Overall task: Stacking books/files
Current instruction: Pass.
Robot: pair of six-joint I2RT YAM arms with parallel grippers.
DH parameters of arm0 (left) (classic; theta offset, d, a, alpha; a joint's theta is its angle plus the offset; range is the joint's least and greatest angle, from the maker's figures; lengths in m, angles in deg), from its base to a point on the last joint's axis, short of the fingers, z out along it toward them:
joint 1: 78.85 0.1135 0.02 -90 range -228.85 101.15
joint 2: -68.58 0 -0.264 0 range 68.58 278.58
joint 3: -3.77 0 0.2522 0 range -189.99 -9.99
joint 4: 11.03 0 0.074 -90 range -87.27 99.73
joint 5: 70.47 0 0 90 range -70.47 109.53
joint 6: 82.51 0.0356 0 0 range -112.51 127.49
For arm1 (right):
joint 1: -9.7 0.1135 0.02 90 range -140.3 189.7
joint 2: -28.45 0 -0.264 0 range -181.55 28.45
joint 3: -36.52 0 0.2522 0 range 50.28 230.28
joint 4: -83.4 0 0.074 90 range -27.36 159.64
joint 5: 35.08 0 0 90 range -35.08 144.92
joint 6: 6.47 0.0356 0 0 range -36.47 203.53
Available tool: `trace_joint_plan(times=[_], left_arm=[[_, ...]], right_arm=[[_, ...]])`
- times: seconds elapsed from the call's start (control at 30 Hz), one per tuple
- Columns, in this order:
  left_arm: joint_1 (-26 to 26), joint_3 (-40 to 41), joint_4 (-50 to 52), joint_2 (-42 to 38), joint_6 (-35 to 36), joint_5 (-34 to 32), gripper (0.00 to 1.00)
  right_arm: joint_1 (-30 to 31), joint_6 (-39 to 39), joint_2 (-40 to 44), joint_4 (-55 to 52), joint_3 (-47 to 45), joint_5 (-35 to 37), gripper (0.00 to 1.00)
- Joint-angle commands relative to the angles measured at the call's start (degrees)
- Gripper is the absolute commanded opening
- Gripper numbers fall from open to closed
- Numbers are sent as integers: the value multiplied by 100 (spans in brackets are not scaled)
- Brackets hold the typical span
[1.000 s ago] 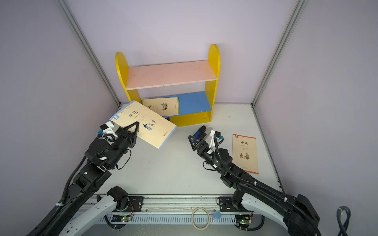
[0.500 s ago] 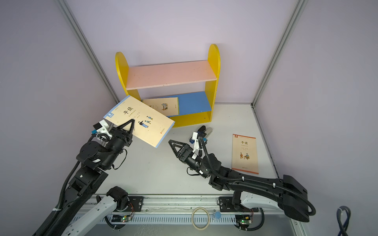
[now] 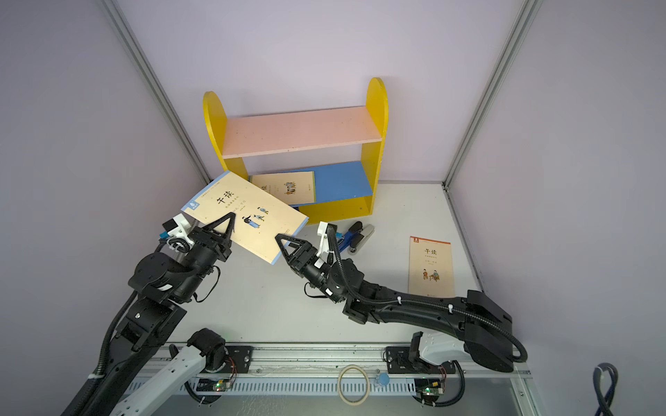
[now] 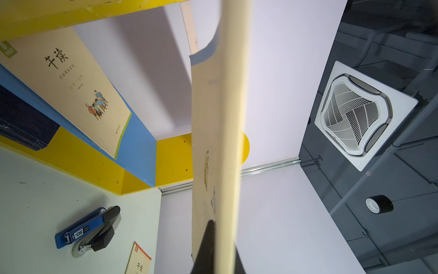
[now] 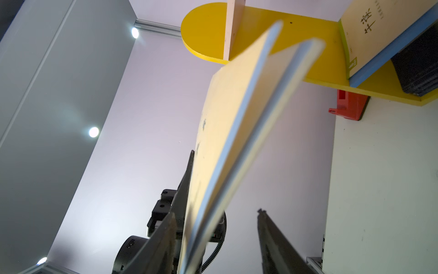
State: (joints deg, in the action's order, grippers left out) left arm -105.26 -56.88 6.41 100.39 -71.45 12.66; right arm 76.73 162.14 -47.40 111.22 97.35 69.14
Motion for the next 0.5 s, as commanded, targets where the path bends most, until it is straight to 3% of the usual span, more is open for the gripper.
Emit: trace_joint_plan(times=[0.0, 0.17, 0.27, 0.37, 0.47], left_arm=[[5, -71, -81, -57, -54, 54, 0], [17, -126, 0, -106, -29, 33, 0], [13, -153, 30, -81, -40, 58, 0], [22, -166, -40, 8, -66, 173, 0], [42, -197, -178, 169, -87, 395, 0]], right_arm=[[6, -184, 56, 30, 100, 301, 43], [-5, -368, 309, -553, 189, 678, 39], [-14, -546, 504, -703, 225, 840, 30], [-7, -750, 640, -1178, 476, 824, 23], [-9, -734, 604, -1556, 695, 743, 23]])
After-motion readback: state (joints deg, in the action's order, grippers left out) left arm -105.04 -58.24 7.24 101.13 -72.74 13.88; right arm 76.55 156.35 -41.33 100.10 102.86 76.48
